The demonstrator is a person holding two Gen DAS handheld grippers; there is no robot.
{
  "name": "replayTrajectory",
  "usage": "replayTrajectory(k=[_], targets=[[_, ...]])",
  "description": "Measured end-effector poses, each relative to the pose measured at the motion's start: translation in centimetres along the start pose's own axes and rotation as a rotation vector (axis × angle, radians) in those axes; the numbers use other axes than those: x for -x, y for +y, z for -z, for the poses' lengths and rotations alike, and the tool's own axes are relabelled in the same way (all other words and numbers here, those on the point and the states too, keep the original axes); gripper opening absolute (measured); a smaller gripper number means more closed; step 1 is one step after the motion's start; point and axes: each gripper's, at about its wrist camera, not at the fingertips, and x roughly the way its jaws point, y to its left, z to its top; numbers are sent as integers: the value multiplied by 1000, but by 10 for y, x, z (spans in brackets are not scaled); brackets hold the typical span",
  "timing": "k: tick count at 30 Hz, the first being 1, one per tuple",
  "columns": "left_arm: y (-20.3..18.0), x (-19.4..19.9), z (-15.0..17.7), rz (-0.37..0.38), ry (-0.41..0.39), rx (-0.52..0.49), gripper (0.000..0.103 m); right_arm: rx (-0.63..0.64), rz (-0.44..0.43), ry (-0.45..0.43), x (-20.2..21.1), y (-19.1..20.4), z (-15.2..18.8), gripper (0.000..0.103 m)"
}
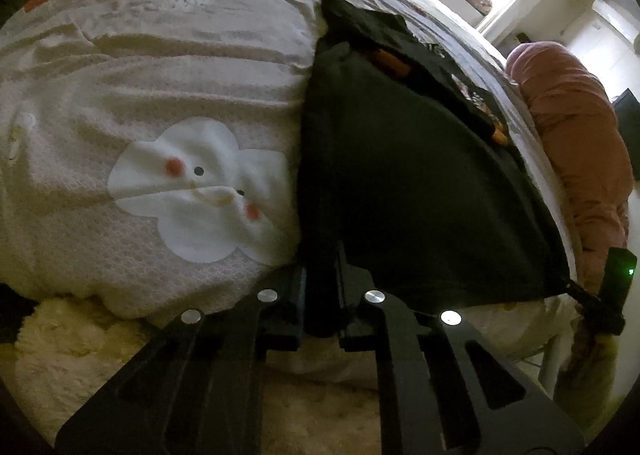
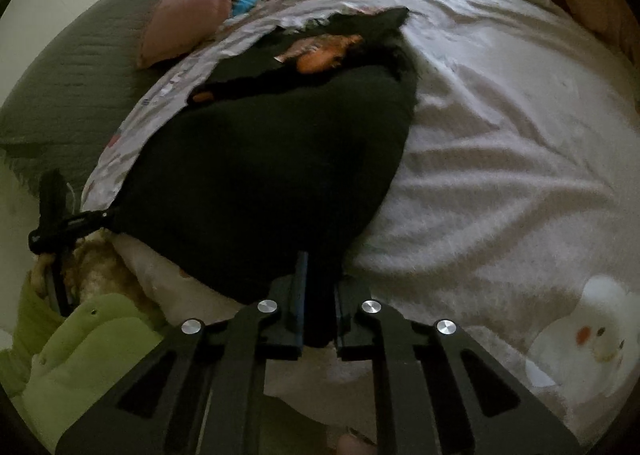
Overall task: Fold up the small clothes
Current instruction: 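Lift the hem with both tools and fold it over toward the collar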
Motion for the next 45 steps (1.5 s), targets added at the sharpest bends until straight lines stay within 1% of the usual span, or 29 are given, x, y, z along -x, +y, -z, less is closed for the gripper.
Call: replayTrajectory(k=[3, 5, 7, 14, 19, 21, 33, 45], targets=[[0, 11, -4, 41, -32, 11, 3, 9, -13, -58, 16, 1, -7, 9], [0, 22, -8, 43, -61, 6, 3, 9, -17, -97, 27, 1, -11, 9], [-1, 32, -13, 62, -86, 13, 3, 5, -27, -145, 40, 0, -18, 9], [-12, 56, -35, 85, -156, 11, 3, -23, -43, -246, 59, -4, -35, 9], [-20, 63, -52, 79, -184, 19, 3, -50, -37, -291, 67, -9, -45, 9], [-23, 66, -58, 65, -195, 19, 3, -70, -29, -306, 68, -11, -50, 9], [-47, 80, -82, 19, -256, -15, 3, -73, 22, -406, 79, -8, -77, 9], [-52, 79, -109, 0, -288, 3, 3, -54, 10, -462, 76, -10, -110, 9]])
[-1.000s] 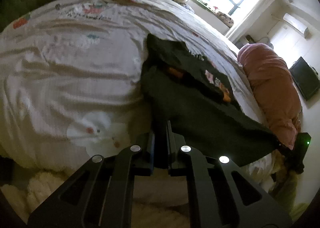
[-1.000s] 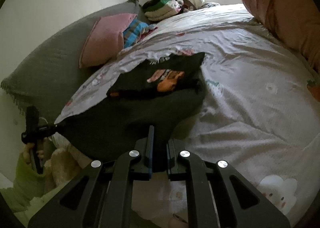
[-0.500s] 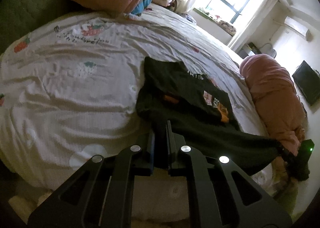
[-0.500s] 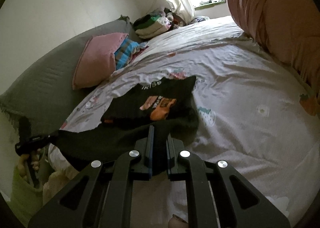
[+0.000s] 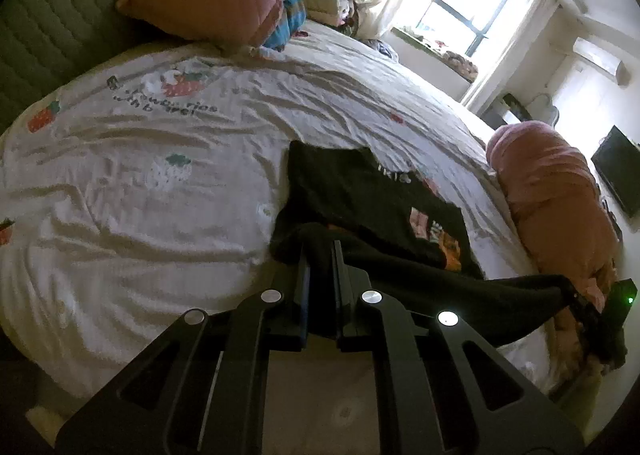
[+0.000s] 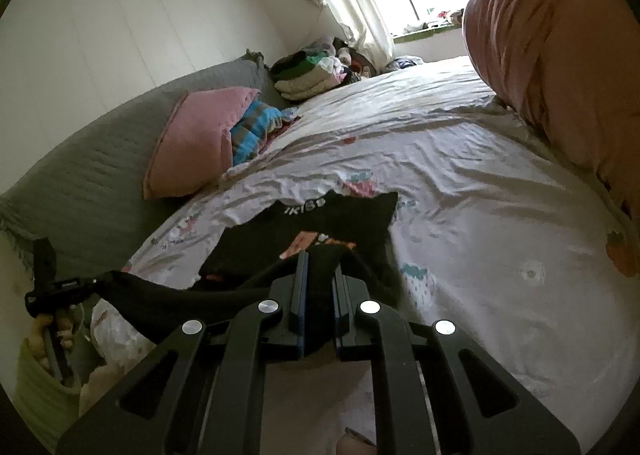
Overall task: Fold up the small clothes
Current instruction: 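Lift the hem with both tools and fold it over toward the collar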
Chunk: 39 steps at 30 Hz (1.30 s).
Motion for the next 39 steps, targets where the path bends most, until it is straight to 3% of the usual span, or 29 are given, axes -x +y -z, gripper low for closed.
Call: replayTrajectory(k=[16, 39], targets=[[-7, -21, -50, -3, -41, 20, 3, -39, -26, -49, -25, -11, -31, 9], [-7, -94, -96, -95, -104, -25, 3, -35, 88, -19, -93, -20, -63, 9]])
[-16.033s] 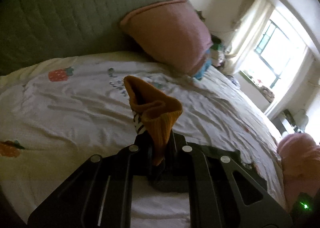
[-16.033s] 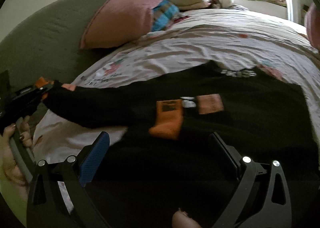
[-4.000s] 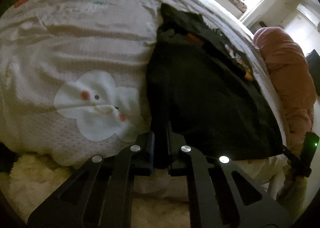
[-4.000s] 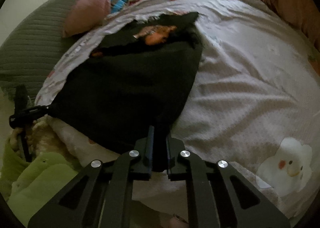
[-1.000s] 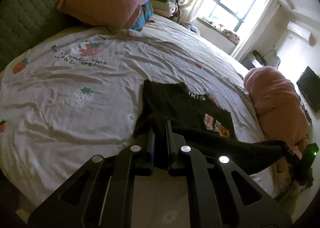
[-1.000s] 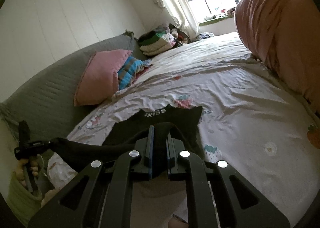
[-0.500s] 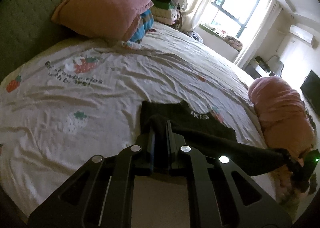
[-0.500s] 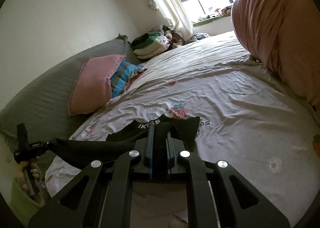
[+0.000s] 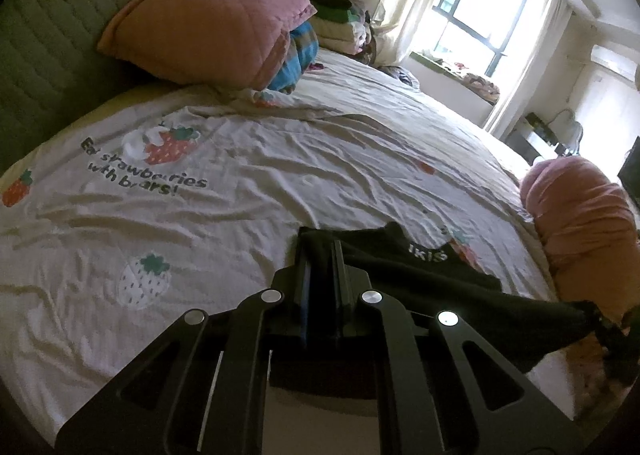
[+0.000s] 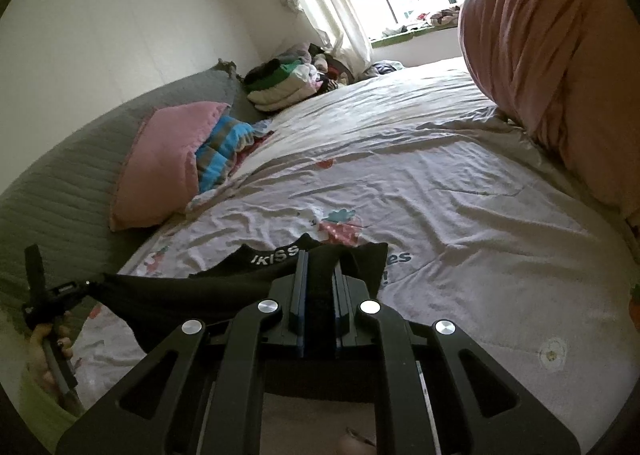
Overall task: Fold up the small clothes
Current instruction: 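Lift the hem with both tools and fold it over toward the collar, then open both tools to release the folded hem onto the shirt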
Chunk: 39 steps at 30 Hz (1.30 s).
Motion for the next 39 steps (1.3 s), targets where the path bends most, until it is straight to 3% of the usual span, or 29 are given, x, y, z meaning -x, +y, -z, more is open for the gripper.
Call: replayTrajectory(k=[10, 29, 33, 34, 39], targets=[[-3, -50, 2, -66, 0, -64, 3, 21, 104, 40, -47, -6, -3, 9], [2, -108, 14, -63, 89, -110, 5, -10, 240, 122, -115, -21, 23, 10], [3, -103, 13, -54, 77, -109, 10, -14, 265, 130, -120, -22, 28, 29], [3, -100, 12, -53, 70, -108, 12, -5, 275, 129, -119, -21, 29, 38], [1, -85, 9, -40, 37, -111, 24, 17, 296, 95, -102, -16, 33, 47]])
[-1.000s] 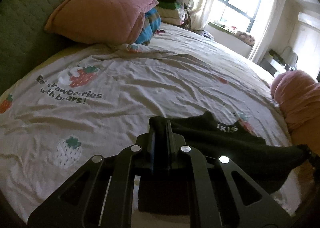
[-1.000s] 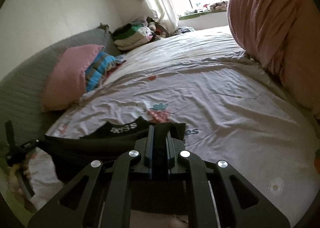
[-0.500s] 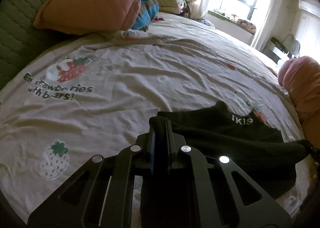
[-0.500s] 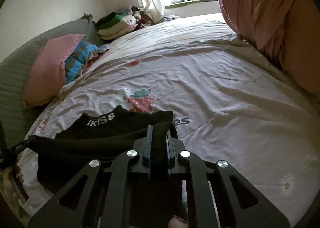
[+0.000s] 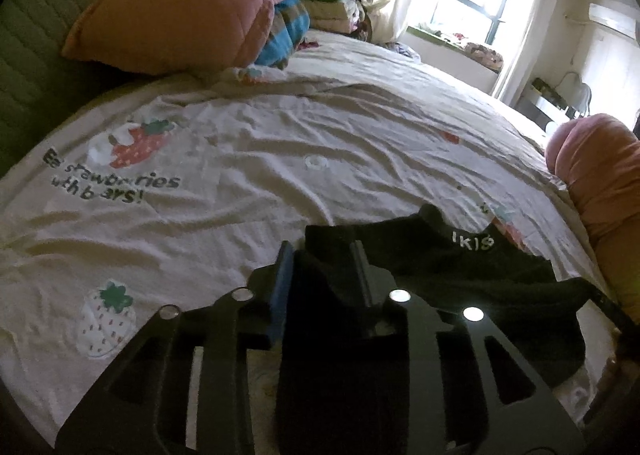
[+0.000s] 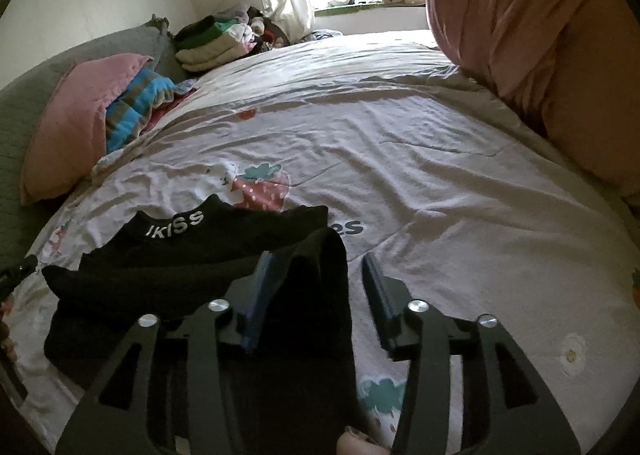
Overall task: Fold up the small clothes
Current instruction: 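Open both tools to release the folded hem onto the shirt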
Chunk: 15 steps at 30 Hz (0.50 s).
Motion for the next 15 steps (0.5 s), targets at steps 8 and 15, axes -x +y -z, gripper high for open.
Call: replayTrajectory(k=[8, 15], targets=[[-8, 19, 7, 1, -17, -14, 54, 14, -38, -22, 29, 6, 10, 57], [-16, 30, 16, 22, 10, -18, 80, 64, -72, -16, 42, 25, 19, 66]])
